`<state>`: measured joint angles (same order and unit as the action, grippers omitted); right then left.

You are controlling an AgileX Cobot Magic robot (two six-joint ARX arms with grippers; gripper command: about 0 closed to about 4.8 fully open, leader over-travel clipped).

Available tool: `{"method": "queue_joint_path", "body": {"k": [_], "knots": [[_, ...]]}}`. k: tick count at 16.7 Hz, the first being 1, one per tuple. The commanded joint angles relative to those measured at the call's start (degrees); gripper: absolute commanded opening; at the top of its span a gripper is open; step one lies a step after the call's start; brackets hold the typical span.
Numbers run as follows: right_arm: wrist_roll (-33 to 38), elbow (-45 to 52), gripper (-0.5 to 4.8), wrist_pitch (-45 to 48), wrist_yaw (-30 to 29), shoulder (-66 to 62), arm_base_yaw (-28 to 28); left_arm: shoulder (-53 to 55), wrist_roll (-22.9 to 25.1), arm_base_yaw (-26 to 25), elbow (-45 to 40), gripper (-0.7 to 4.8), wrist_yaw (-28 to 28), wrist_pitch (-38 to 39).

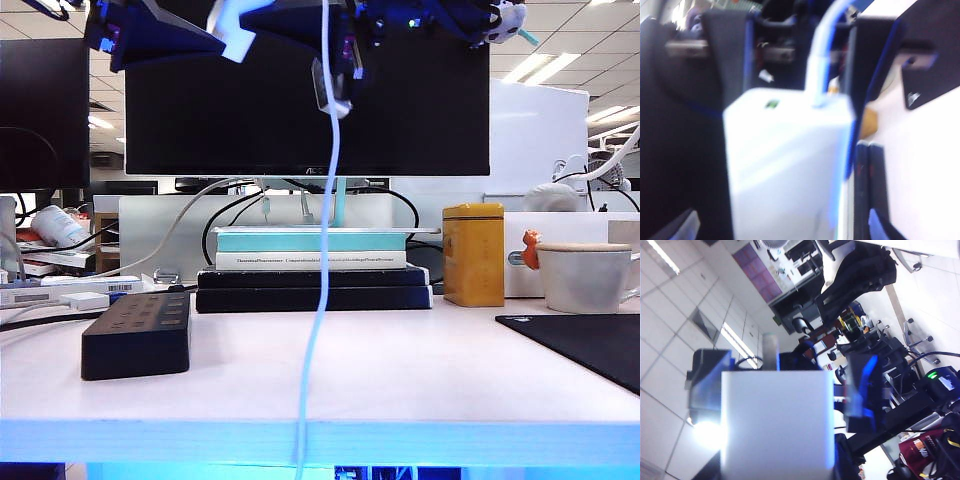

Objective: Plug the white charger into the left socket.

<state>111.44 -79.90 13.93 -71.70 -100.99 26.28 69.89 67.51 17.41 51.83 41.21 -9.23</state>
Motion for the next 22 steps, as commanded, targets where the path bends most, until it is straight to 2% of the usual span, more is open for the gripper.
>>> {"method": "queue_joint_path", "body": {"k": [1,3,4,5,15,17,19,21,22], "knots": [[0.0,-0.4,1.38,1.6,-0.5,0.5,0.6,-0.1,0.0,0.0,0.2,4.79,1.1,-0.8],[-0.3,-0.3,1.38,1.6,-0.4,0.5,0.7,-0.1,0.0,0.0,0.2,4.73,1.1,-0.7],[-0.3,-0.4,1.38,1.6,-0.4,0.5,0.7,-0.1,0.0,0.0,0.2,4.46,1.1,-0.7],[-0.3,-0.4,1.38,1.6,-0.5,0.5,0.7,-0.1,0.0,0.0,0.2,4.42,1.1,-0.7],[-0.3,-0.3,1.38,1.6,1.6,0.5,1.6,1.1,0.0,0.0,0.2,4.36,0.9,-0.7],[-0.3,-0.3,1.38,1.6,1.7,0.5,1.6,1.1,0.0,0.0,0.2,3.62,1.5,-0.7],[-0.5,-0.3,1.38,1.6,1.7,0.5,1.6,1.0,0.0,0.0,0.2,3.60,1.5,-0.7],[-0.5,-0.3,1.38,1.6,1.7,0.5,1.6,1.1,0.0,0.0,0.2,3.22,1.5,-0.8],[-0.5,-0.3,1.38,1.6,1.7,0.5,1.6,1.1,-0.1,0.0,0.2,2.09,2.3,-0.8]]}}
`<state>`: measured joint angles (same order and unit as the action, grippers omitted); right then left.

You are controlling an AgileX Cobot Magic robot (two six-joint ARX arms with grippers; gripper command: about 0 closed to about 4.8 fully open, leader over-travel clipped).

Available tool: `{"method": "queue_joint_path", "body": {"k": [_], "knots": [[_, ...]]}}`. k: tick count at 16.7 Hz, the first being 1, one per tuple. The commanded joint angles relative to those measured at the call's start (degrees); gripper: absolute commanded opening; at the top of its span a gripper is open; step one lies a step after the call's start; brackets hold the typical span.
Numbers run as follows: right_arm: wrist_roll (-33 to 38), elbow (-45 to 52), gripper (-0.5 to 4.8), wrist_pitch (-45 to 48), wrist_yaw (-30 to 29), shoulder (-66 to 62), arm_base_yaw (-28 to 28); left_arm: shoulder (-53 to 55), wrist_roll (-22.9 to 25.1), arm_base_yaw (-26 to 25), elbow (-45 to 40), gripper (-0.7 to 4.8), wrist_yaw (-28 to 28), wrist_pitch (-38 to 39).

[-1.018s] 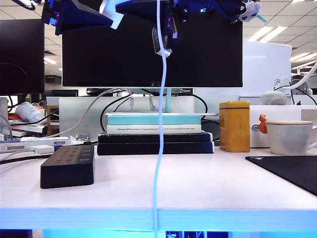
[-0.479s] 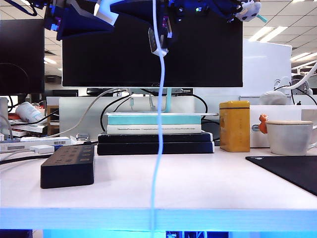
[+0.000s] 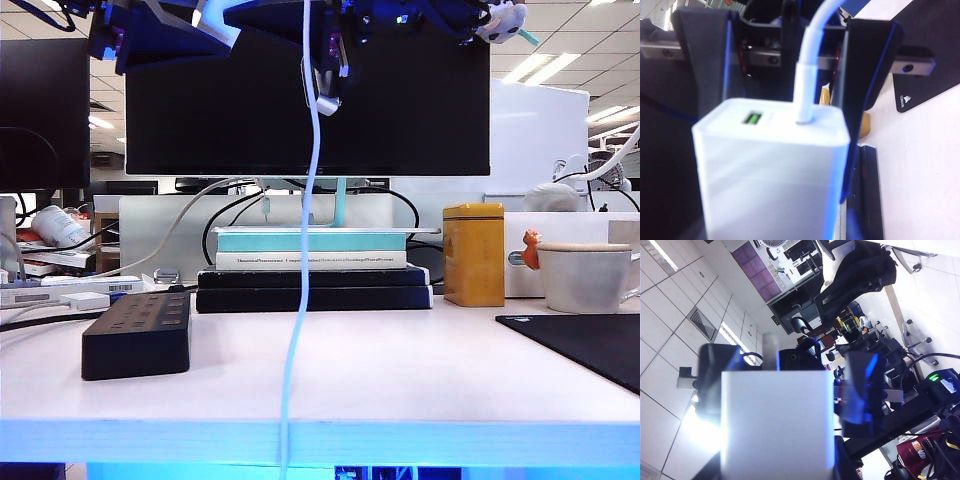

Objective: Plug the white charger into the left socket.

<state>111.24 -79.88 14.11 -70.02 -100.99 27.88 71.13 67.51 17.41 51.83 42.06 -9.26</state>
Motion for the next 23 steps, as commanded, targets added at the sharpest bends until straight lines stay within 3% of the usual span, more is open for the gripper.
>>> {"method": "queue_joint_path", "body": {"k": [1,2,10,12,13,14,19,23], "knots": [[-0.3,-0.3,1.38,1.4,0.0,0.5,0.0,-0.2,-0.1,0.0,0.2,1.59,2.0,-0.7],[-0.5,-0.3,1.38,1.4,0.0,0.5,0.0,-0.2,-0.2,0.0,0.2,1.41,2.3,-0.7],[-7.8,-0.3,1.44,1.4,-2.1,0.5,0.0,-0.2,-0.5,0.0,0.2,1.49,3.2,-0.7],[-8.3,-0.3,2.34,1.7,-2.1,0.5,0.0,-0.2,-0.7,0.0,0.2,1.49,3.4,-0.7],[-8.4,-0.3,3.42,4.0,-2.2,0.5,0.0,-0.2,-1.8,0.0,0.2,1.49,4.6,-0.7],[-8.3,-0.3,4.04,6.0,-2.1,0.5,0.0,-0.2,-2.7,0.0,0.2,1.49,4.7,-0.7],[-9.7,-0.4,4.13,8.6,-2.4,0.5,-0.1,-0.2,-8.3,0.0,0.2,1.47,7.1,-0.7],[-10.1,-0.4,4.13,10.6,-6.7,0.5,-0.9,-0.2,-11.3,-0.1,0.2,1.47,7.1,-1.0]]}}
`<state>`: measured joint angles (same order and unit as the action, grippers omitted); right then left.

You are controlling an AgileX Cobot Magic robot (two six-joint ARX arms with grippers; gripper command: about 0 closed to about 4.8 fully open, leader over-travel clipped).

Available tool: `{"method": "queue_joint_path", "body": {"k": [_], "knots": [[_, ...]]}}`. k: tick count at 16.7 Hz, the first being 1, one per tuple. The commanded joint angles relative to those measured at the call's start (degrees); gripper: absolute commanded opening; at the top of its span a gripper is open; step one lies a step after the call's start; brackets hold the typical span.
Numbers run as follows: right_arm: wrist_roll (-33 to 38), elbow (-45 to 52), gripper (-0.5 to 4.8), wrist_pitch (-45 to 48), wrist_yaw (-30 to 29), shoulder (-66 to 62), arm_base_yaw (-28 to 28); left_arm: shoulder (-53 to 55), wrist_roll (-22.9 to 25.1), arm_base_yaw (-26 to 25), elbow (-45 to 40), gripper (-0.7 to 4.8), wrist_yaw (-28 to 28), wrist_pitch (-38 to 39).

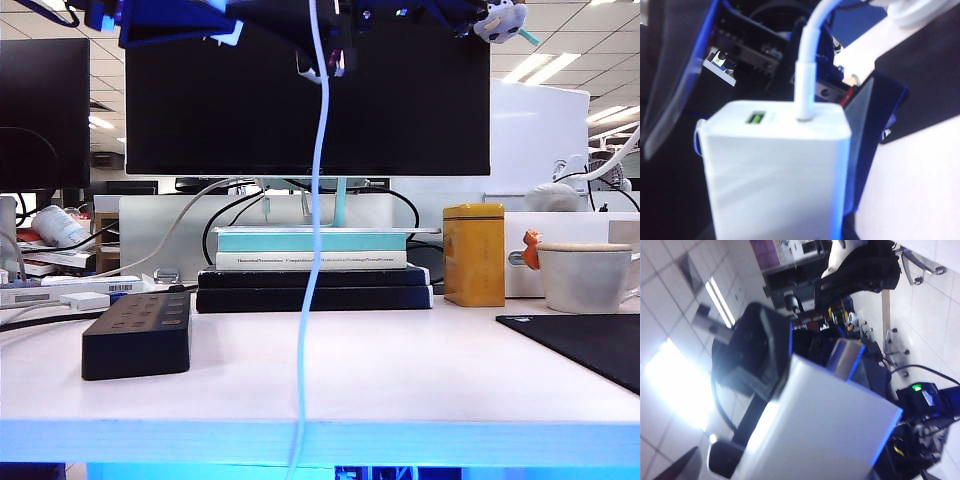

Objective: Plug the white charger into the left socket.

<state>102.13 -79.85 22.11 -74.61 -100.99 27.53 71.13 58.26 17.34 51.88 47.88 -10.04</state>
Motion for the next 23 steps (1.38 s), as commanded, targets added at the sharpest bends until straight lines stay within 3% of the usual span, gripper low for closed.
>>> {"method": "queue_joint_path", "body": {"k": [1,7,12,14,17,23], "knots": [[-2.1,-0.4,4.14,2.5,-2.5,0.5,-0.6,-0.2,-3.1,0.0,0.2,1.47,1.2,-0.4],[-3.6,-0.3,4.14,2.2,-4.9,0.5,-2.9,-0.2,-7.7,-2.6,0.2,1.47,2.0,-1.6],[-7.0,-0.3,4.14,2.2,-4.0,0.5,-4.8,-0.2,-25.4,-10.5,0.2,1.47,8.3,-5.6],[-10.8,-0.4,4.13,2.8,-2.3,0.5,-5.1,-0.2,-35.0,-13.4,0.2,1.47,15.4,-5.5],[-12.2,-0.4,4.13,5.4,-0.7,0.5,-5.1,-0.2,-41.2,-14.7,0.2,1.47,22.8,-5.5],[-15.2,-0.4,4.13,21.1,4.9,0.5,-5.0,-0.2,-51.7,-14.7,0.2,1.47,40.2,-5.5]]}}
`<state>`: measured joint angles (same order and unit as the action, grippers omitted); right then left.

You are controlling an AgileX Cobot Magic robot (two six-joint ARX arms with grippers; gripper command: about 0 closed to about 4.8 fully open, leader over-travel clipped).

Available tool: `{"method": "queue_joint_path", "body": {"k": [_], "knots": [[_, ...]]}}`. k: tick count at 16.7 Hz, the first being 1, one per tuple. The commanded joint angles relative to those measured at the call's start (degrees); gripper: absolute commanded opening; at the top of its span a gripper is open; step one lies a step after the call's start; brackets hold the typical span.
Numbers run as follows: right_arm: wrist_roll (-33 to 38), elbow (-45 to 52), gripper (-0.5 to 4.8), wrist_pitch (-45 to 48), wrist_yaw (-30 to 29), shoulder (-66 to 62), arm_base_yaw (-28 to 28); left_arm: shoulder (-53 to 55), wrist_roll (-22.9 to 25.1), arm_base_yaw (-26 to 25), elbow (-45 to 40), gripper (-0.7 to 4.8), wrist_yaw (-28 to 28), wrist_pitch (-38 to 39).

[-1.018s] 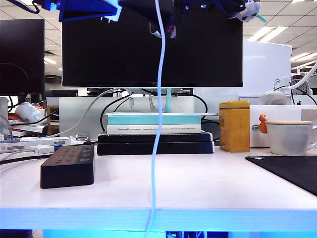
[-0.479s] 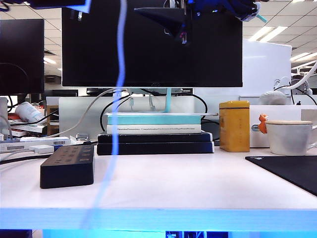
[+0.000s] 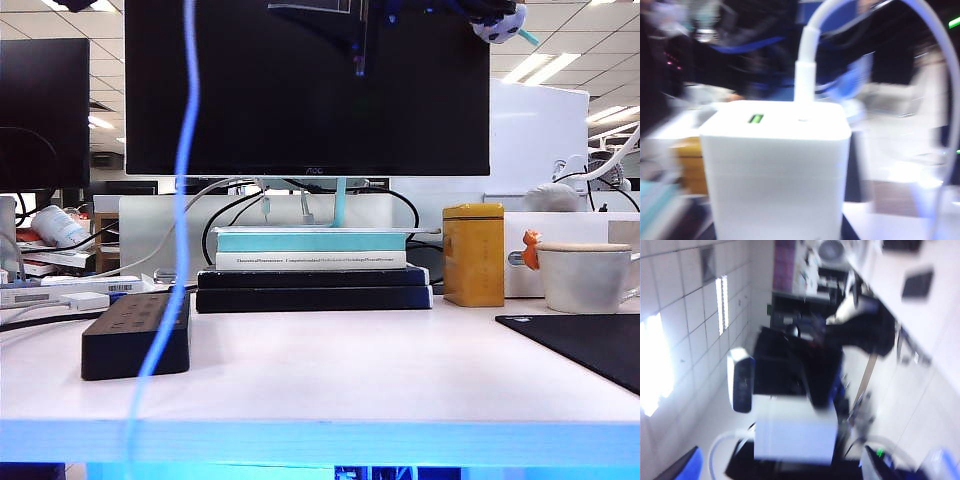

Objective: Plug the white charger into the left socket.

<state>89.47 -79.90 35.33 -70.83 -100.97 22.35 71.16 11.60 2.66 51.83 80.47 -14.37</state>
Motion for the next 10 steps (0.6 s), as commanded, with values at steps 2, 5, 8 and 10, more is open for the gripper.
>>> {"method": "queue_joint_path", "body": {"k": [2,5,8,10], "knots": [[-4.9,-0.3,4.13,13.5,1.1,0.4,0.2,-0.2,-7.7,0.0,0.3,1.47,11.7,-0.9],[-8.4,-0.3,4.13,19.9,1.0,0.4,0.2,-0.2,-11.2,0.1,0.2,1.47,11.7,-0.7],[-14.2,-0.3,4.13,20.8,-2.6,0.4,0.9,-0.2,-11.2,0.0,0.3,1.47,11.0,-0.8],[-18.3,-0.3,4.13,20.7,-3.5,0.4,2.3,-0.2,-11.2,0.0,0.2,1.47,10.6,-1.0]]}}
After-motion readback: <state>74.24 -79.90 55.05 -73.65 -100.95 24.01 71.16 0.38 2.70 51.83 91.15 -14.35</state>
